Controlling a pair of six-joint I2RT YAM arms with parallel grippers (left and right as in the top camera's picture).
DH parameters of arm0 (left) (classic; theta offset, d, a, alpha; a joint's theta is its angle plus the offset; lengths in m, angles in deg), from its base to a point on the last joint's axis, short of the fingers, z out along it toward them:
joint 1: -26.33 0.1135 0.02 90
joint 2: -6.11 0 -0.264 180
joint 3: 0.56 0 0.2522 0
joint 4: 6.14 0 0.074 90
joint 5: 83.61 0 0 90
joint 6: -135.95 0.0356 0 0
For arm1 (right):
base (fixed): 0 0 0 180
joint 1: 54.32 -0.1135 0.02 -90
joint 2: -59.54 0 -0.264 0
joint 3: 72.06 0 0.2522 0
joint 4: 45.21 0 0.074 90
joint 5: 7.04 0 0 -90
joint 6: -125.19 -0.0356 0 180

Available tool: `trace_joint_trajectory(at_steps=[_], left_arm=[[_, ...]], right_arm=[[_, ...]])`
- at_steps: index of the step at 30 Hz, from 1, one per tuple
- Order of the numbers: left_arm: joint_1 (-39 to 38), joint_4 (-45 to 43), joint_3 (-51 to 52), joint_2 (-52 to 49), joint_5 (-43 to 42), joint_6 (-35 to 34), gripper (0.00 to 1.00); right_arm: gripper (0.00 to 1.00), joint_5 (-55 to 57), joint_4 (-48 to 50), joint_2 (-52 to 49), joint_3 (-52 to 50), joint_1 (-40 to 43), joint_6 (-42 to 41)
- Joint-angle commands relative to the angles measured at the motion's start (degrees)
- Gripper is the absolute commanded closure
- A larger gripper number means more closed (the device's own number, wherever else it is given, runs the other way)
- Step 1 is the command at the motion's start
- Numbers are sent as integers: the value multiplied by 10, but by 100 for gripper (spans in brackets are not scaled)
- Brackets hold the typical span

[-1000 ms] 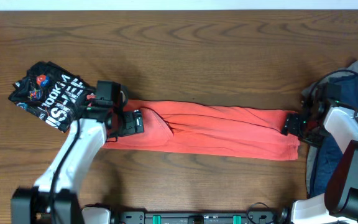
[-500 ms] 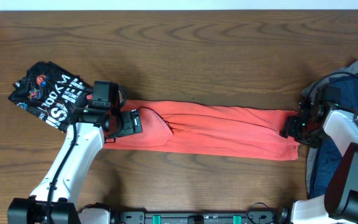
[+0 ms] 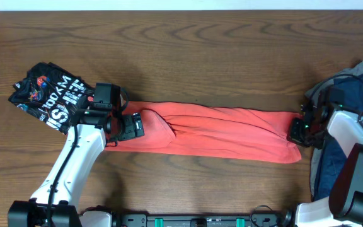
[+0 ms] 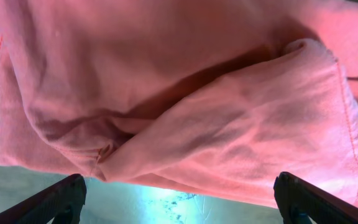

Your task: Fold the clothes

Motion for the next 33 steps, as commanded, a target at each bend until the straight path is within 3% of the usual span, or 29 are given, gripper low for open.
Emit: trace_joint_trajectory(at_steps=[1, 6, 13, 24, 33], left_arm=[[3, 12, -9, 1, 5, -3, 2], [3, 21, -9, 1, 4, -4, 2], [3, 18, -9, 1, 4, -10, 2], [3, 18, -9, 1, 0, -21, 2], [3, 19, -9, 1, -4, -30, 2]], right_arm=[[99, 77, -40, -6, 77, 22, -36], [99, 115, -133, -6, 182, 26, -41], [98, 87, -196, -6, 197, -57, -25], [99, 55, -147, -7, 196, -268, -138], [99, 55, -100, -19, 195, -367, -193]])
